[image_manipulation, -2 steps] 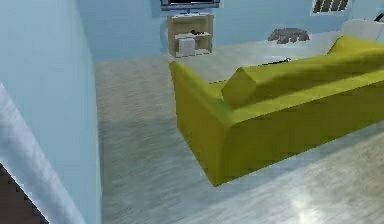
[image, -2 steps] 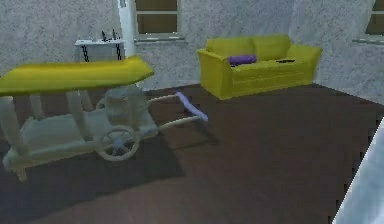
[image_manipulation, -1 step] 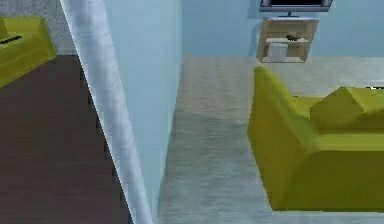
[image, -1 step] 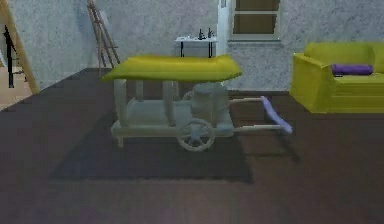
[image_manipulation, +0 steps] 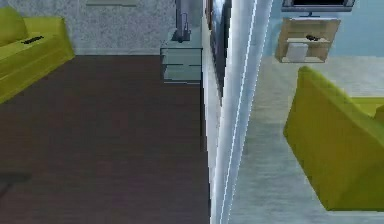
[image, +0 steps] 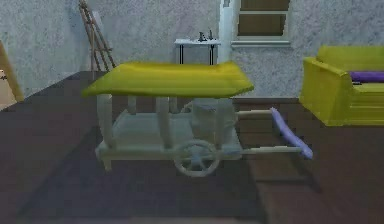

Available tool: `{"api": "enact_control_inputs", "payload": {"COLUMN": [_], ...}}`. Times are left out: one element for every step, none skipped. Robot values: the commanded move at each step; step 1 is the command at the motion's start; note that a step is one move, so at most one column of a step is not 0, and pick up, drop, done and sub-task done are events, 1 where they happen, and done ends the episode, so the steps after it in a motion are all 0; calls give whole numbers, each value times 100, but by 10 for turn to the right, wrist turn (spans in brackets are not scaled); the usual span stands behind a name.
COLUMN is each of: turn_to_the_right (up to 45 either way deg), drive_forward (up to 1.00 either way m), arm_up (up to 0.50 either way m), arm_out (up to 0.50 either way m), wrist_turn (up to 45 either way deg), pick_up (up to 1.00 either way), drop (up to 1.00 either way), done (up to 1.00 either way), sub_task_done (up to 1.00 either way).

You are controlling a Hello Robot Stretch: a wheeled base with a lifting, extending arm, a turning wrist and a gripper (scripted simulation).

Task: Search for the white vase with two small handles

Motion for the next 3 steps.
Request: {"api": "enact_control_inputs", "payload": {"turn_to_the_right": [-390, 0, -210], "drive_forward": [0, 30, 0], "arm_up": [0, 0, 0], "arm_out": [0, 0, 0], "wrist_turn": [0, 0, 0], "pick_up": [0, 0, 0], "drop": [0, 0, 0], "done": [0, 0, 0], "sub_task_done": [0, 0, 0]}}
